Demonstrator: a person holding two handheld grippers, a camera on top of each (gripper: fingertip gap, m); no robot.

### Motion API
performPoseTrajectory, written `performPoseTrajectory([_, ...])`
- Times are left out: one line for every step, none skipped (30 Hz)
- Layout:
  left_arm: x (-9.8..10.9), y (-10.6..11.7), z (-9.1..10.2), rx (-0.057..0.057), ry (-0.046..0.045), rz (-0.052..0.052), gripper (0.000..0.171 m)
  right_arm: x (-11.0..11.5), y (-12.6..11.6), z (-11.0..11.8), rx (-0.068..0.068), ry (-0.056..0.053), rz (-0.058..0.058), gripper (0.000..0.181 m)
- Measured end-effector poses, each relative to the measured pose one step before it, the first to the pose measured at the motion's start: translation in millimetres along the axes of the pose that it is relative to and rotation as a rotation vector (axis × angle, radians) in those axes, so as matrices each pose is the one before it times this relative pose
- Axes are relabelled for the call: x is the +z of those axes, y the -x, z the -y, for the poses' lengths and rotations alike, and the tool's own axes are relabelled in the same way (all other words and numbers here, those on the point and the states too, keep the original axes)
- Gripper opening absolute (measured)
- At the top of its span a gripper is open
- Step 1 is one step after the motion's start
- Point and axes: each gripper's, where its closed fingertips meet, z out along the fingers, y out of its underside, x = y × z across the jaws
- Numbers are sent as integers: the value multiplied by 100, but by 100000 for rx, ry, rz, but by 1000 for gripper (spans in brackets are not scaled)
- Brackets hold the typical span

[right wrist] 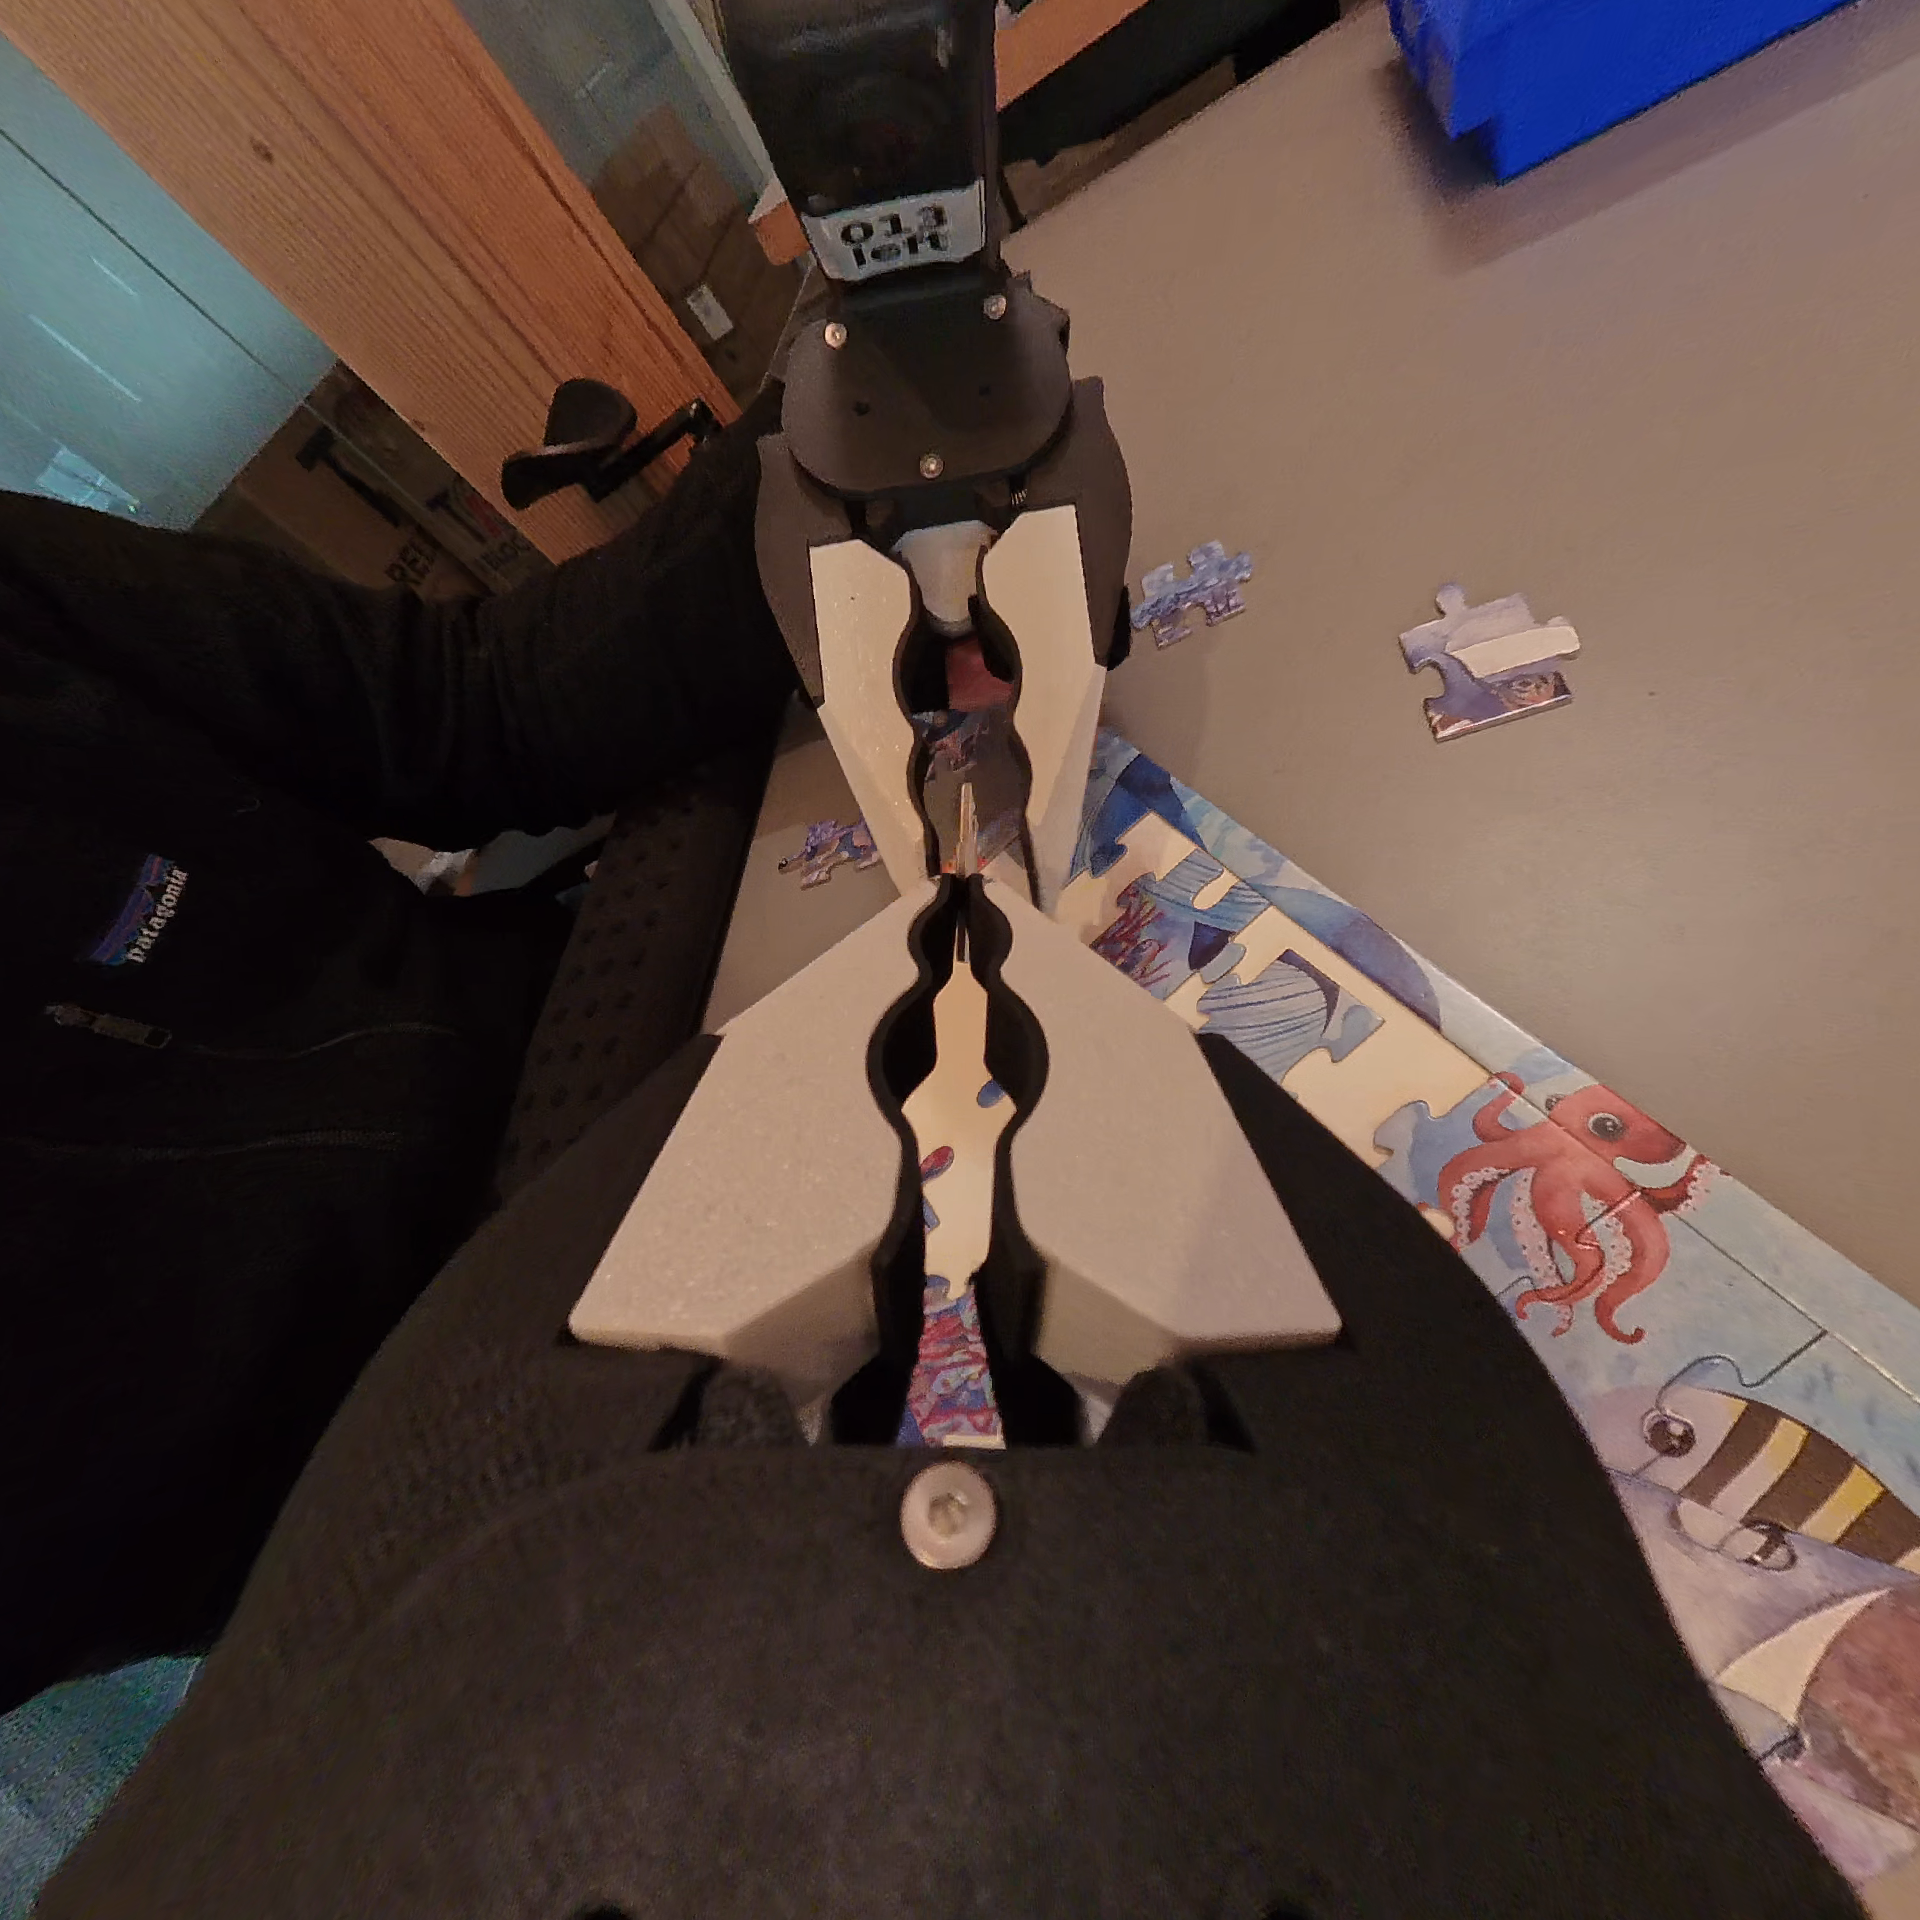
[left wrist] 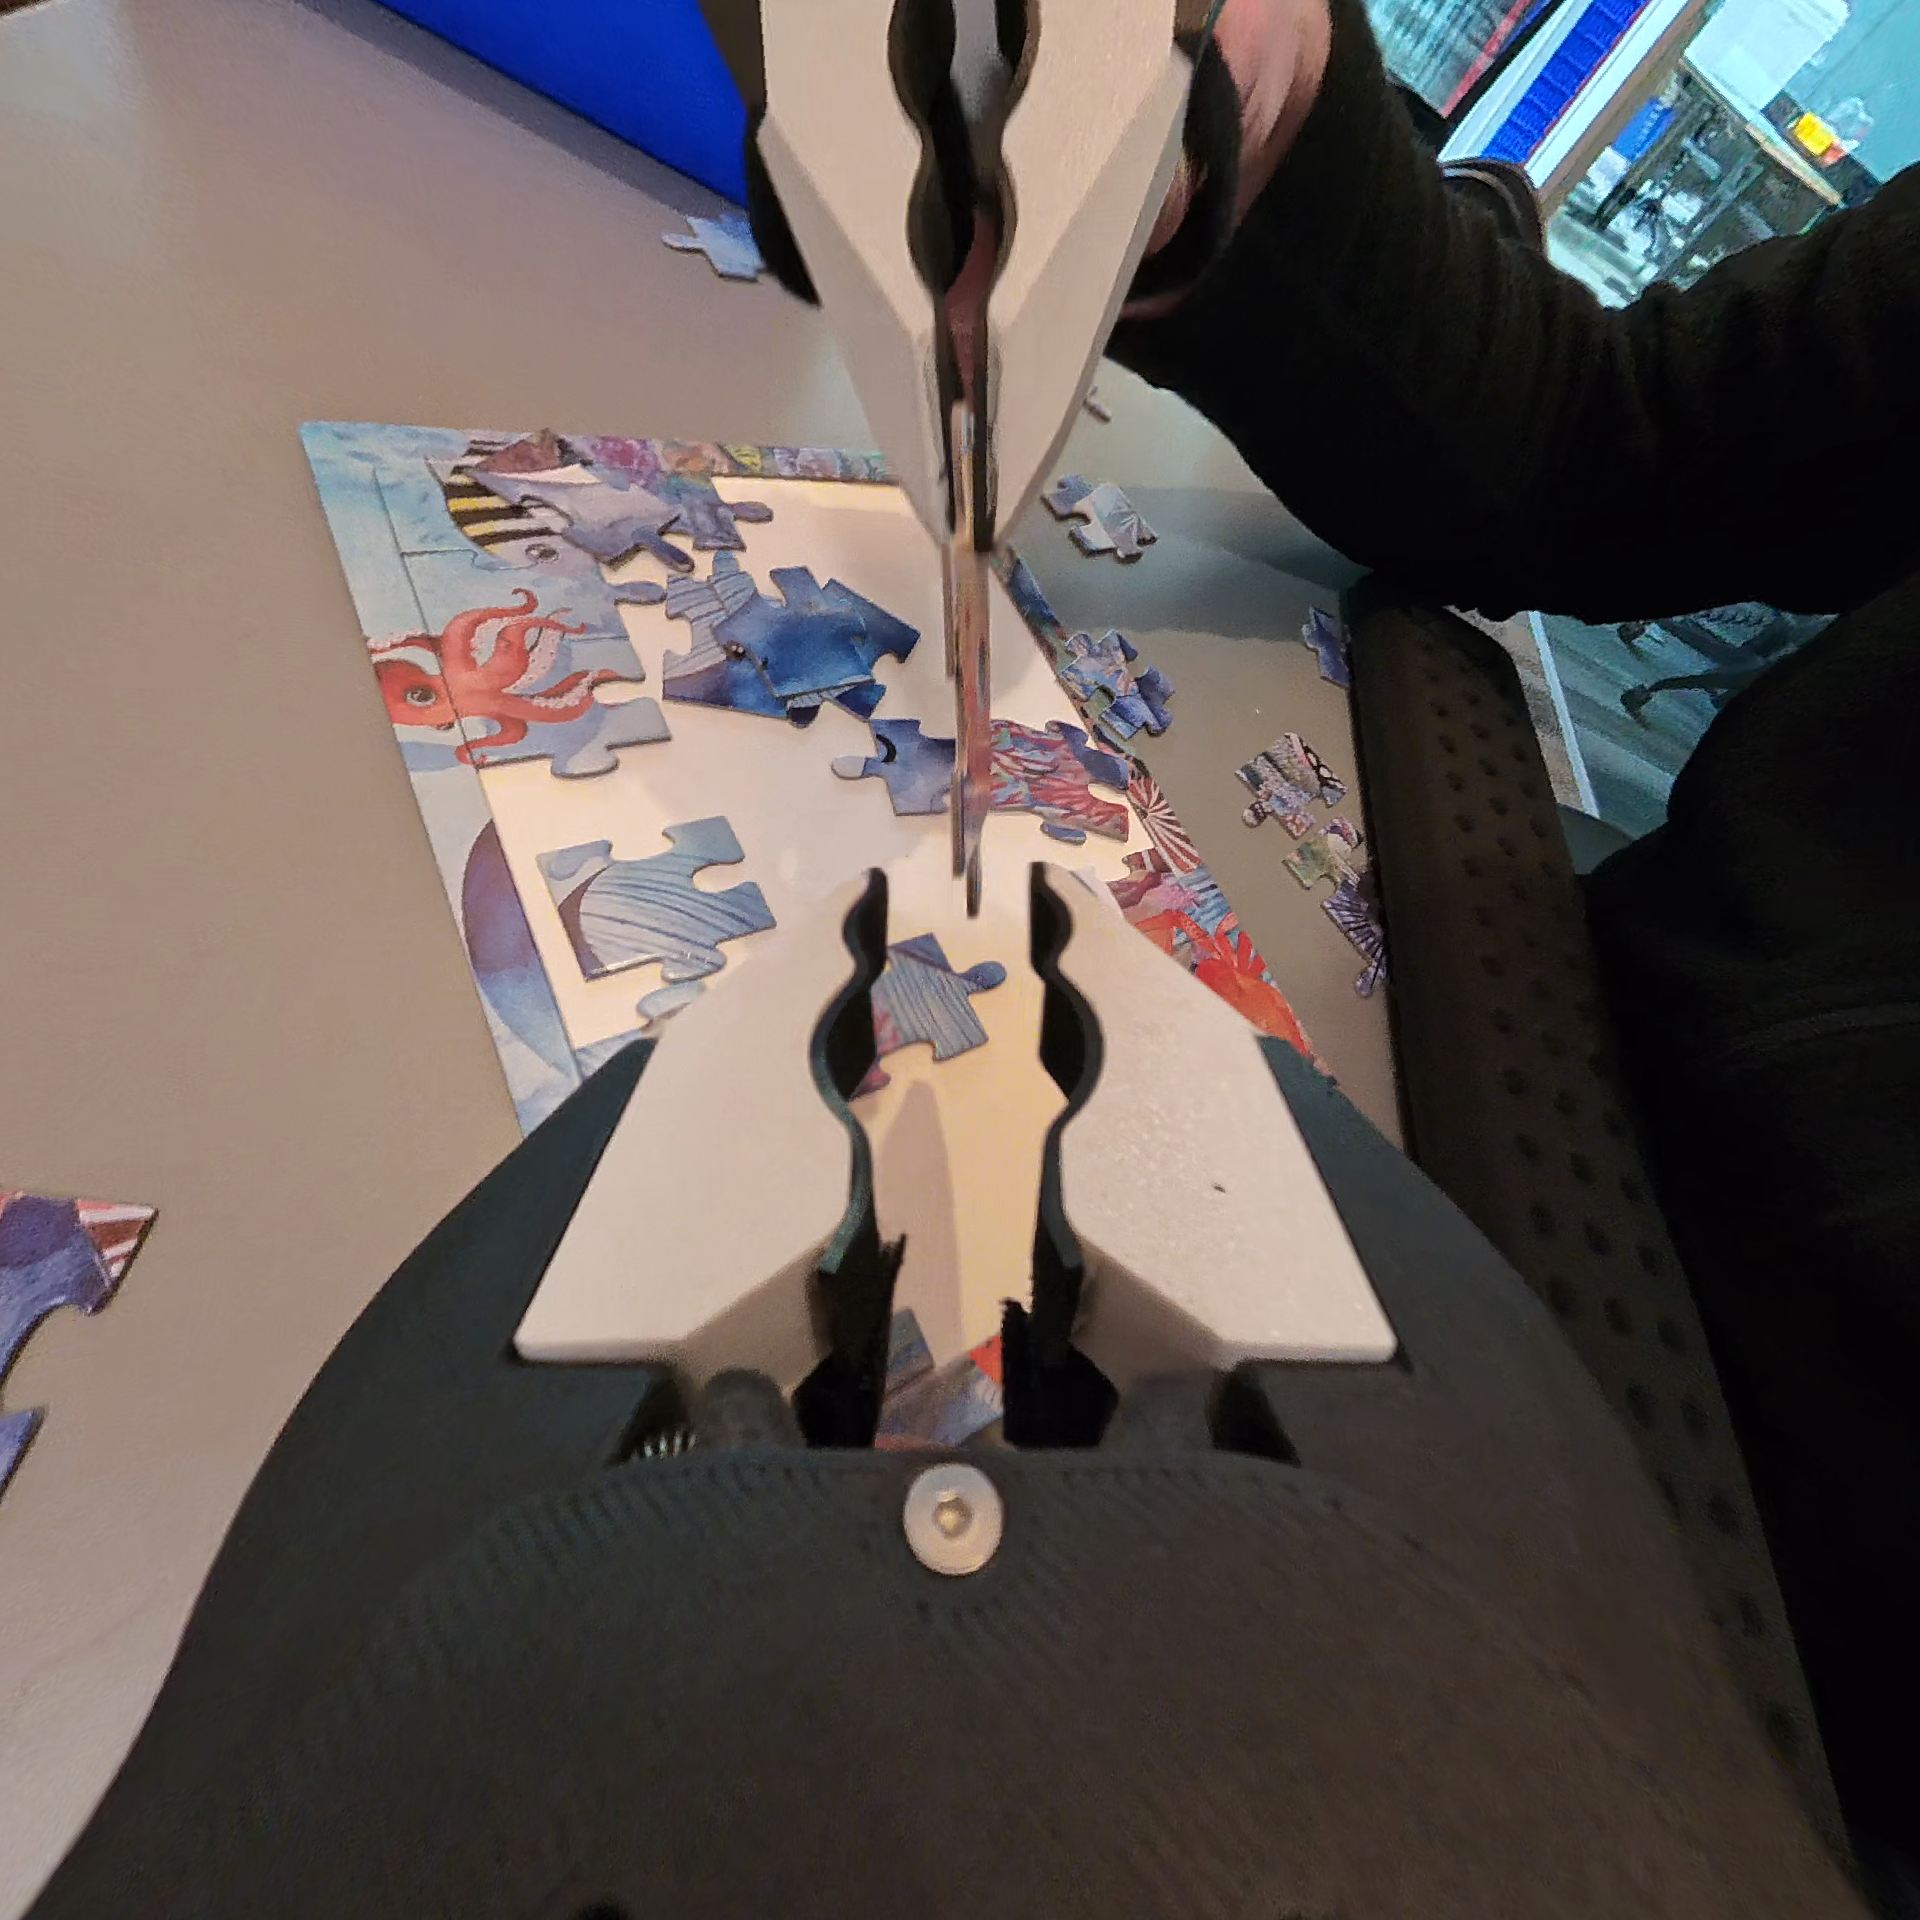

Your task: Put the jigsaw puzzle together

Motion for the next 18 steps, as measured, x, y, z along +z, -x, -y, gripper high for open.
performPoseTrajectory([-7,23,-303,-648,1156,-300,26,-237,-86,290,705,-1956,35,0])
performPoseTrajectory([70,-13,-240,-37,932,-229,26,-237,-111,231,637,-1602,-150,0])
performPoseTrajectory([107,31,-118,228,488,257,26,-199,-73,176,490,-1238,-67,0])
performPoseTrajectory([147,-73,-71,244,644,-287,25,-159,-28,152,368,-969,149,0])
performPoseTrajectory([129,-122,-42,662,443,-386,24,-114,-21,109,204,-726,12,0])
performPoseTrajectory([111,-68,31,719,16,-101,24,-72,-11,59,83,-293,-69,0])
performPoseTrajectory([49,-44,63,331,-201,-91,23,-32,-1,17,-60,-52,-128,0])
performPoseTrajectory([-6,-25,72,84,-315,-136,21,-18,19,20,-84,-63,-22,0])
performPoseTrajectory([-73,45,115,113,-684,188,18,-29,2,20,-22,-104,-34,0])
performPoseTrajectory([-119,99,163,-99,-1011,398,15,-11,8,5,3,-13,5,0])
performPoseTrajectory([-156,113,236,-259,-1337,388,11,-14,-8,-17,21,60,11,0])
performPoseTrajectory([-169,41,267,-195,-1566,39,8,-18,-52,10,7,-112,-192,0])
performPoseTrajectory([-158,-50,292,-31,-1636,-409,7,-16,-14,15,135,-148,20,0])
performPoseTrajectory([-143,-50,269,305,-1524,-193,4,5,18,8,81,-85,187,0])
performPoseTrajectory([-138,-30,214,522,-1154,7,1,-5,13,17,-53,-98,70,0])
performPoseTrajectory([-119,-49,128,347,-718,-179,0,-18,23,40,20,-275,198,0])
performPoseTrajectory([-136,-49,126,217,-710,-217,0,-40,35,59,102,-359,290,0])
performPoseTrajectory([-139,-13,123,133,-707,-83,0,-52,3,36,19,-193,106,0])
